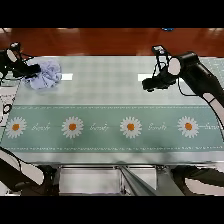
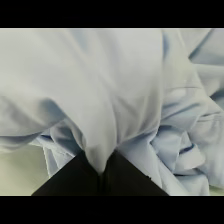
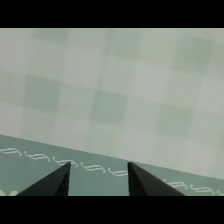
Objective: Fold the shirts.
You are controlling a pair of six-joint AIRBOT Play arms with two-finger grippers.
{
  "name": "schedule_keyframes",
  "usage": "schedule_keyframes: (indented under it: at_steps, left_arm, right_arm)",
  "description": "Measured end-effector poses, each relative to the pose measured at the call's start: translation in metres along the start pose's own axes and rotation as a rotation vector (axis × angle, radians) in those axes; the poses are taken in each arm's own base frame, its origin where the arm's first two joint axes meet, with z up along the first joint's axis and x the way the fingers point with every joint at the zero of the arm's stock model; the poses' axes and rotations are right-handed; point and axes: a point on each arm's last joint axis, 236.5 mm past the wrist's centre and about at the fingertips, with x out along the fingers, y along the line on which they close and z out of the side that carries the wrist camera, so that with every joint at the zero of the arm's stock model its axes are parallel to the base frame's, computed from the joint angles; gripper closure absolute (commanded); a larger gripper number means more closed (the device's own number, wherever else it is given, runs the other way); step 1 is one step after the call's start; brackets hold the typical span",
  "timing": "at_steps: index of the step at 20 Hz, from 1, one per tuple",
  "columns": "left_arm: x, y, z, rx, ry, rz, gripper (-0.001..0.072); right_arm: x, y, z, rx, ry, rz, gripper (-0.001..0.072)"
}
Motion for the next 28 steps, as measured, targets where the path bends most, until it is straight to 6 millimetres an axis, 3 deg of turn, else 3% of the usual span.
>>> schedule_keyframes:
  at_steps: [3, 6, 11, 15, 19, 22, 25, 28]
  left_arm:
    - [-0.018, -0.024, 0.000, -0.008, 0.037, -0.089, 0.0689]
    - [-0.074, -0.061, 0.028, -0.040, -0.044, -0.239, 0.0689]
    - [-0.228, -0.128, 0.077, 0.009, -0.326, -0.444, 0.0689]
    - [-0.355, -0.173, 0.077, 0.094, -0.545, -0.554, 0.0689]
    - [-0.458, -0.228, 0.039, 0.214, -0.681, -0.685, 0.0689]
    - [-0.514, -0.276, -0.006, 0.312, -0.728, -0.812, 0.0689]
    - [-0.534, -0.315, -0.056, 0.394, -0.698, -0.907, 0.0689]
    - [-0.510, -0.342, -0.101, 0.403, -0.575, -0.947, 0.0689]
  right_arm:
    - [-0.010, 0.006, -0.002, 0.015, -0.004, 0.027, 0.0302]
    - [-0.048, 0.012, 0.004, 0.006, -0.081, 0.050, 0.0302]
    - [-0.138, 0.010, 0.006, -0.061, -0.268, 0.035, 0.0302]
    - [-0.193, 0.007, -0.009, -0.134, -0.364, 0.039, 0.0302]
    - [-0.232, -0.006, -0.023, -0.132, -0.439, 0.012, 0.0302]
    - [-0.254, -0.017, -0.030, -0.113, -0.488, -0.012, 0.0302]
    - [-0.265, -0.023, -0.038, -0.098, -0.504, -0.023, 0.0302]
    - [-0.267, -0.026, -0.045, -0.084, -0.494, -0.031, 0.0302]
